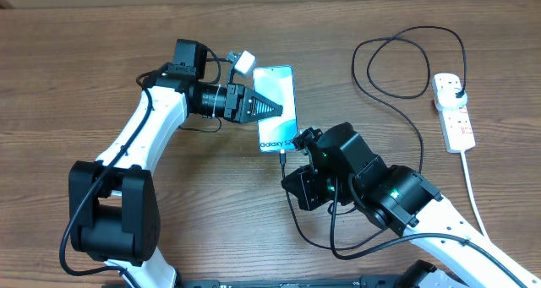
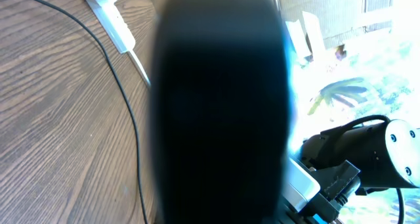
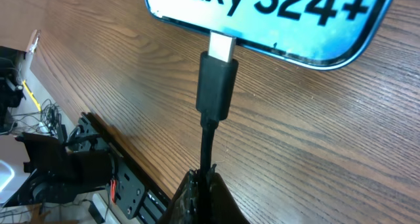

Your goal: Plug charger to phone and switch on socket

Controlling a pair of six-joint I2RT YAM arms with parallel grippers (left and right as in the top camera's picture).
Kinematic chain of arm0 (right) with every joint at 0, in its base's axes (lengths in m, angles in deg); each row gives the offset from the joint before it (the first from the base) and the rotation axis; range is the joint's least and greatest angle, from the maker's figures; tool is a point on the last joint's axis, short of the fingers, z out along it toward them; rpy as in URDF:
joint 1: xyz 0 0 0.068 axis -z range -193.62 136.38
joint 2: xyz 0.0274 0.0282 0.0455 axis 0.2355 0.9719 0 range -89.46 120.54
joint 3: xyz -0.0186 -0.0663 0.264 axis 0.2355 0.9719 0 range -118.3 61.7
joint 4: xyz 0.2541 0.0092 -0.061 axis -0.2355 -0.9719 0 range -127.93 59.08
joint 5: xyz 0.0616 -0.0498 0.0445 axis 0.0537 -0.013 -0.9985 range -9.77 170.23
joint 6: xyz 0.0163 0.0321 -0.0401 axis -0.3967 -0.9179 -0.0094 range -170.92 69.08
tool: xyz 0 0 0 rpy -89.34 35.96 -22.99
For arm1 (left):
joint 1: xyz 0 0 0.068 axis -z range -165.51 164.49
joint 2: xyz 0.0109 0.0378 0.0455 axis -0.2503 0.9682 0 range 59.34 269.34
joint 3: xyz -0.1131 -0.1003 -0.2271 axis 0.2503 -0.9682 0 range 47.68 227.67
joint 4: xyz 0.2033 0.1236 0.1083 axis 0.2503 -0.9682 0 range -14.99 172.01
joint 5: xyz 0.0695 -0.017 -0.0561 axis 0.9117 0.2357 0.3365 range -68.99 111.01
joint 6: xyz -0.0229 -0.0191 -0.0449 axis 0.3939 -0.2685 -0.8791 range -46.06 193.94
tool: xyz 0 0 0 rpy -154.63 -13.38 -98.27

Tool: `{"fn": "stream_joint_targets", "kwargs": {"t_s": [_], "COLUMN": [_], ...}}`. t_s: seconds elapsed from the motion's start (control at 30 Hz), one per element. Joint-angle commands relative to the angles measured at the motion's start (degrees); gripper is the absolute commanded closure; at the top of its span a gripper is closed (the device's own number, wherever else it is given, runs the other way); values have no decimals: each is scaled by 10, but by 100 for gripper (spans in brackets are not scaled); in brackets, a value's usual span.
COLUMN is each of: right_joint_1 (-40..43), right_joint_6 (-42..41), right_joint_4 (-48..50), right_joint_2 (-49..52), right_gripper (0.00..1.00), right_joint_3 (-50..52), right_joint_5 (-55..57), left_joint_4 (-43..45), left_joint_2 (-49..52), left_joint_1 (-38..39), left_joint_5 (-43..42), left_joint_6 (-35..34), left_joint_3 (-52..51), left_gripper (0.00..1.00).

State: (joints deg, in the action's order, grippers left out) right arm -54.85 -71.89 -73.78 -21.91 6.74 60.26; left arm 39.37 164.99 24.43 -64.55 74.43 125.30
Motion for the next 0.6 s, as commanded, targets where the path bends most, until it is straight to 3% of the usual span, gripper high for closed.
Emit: {"fn": "stream_joint_targets", "kwargs": {"t_s": [0.0, 0.57], "right_joint_1": [2, 1], "right_joint_6": [0, 0], "right_joint_4": [6, 1], "right_joint_2": [5, 9], "right_gripper": [96, 96], "right_joint_3": [-10, -10], "right_joint_5": [9, -22], "left_joint_4": [0, -2], "left_joint_2": [-8, -8], "left_joint_1": [2, 2], "left_joint_5": [-35, -25], "left_joint_6": [-9, -33], "left_joint_3": [12, 12], "left_gripper": [96, 96]}}
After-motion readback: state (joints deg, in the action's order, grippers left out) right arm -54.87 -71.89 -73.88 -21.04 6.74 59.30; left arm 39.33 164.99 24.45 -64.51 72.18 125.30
